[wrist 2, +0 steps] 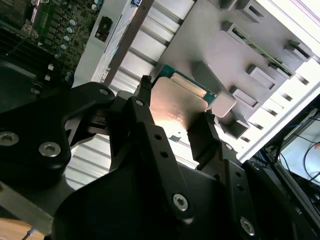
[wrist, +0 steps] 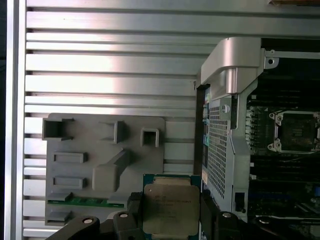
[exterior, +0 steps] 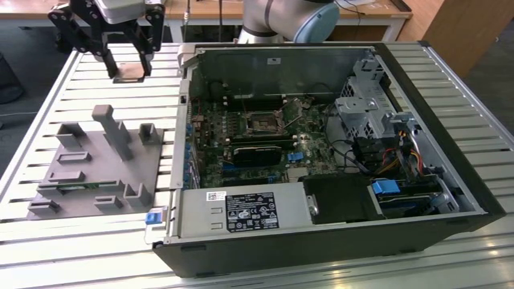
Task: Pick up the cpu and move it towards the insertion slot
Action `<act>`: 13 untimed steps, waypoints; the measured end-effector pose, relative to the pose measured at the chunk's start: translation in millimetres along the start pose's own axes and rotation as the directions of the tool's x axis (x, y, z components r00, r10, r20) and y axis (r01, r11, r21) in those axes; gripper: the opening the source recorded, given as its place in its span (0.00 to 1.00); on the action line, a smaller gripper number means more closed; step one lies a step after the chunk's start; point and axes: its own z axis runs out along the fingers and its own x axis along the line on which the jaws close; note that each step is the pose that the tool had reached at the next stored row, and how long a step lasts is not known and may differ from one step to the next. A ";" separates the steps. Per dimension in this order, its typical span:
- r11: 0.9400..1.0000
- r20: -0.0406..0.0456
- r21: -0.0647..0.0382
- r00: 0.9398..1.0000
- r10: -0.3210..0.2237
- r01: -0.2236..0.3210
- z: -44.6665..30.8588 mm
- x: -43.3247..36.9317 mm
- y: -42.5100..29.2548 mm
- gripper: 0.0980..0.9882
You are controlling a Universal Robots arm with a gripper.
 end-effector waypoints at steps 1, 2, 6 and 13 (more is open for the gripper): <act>1.000 0.000 0.000 1.000 0.000 0.000 0.0 -0.4 0.0 0.50; 1.000 0.000 0.000 1.000 0.000 0.000 0.0 -0.8 0.0 0.50; 1.000 0.000 0.000 1.000 0.000 0.000 -0.1 -2.4 0.0 0.50; 1.000 0.000 0.000 1.000 0.000 0.000 -0.1 -5.2 -0.1 0.50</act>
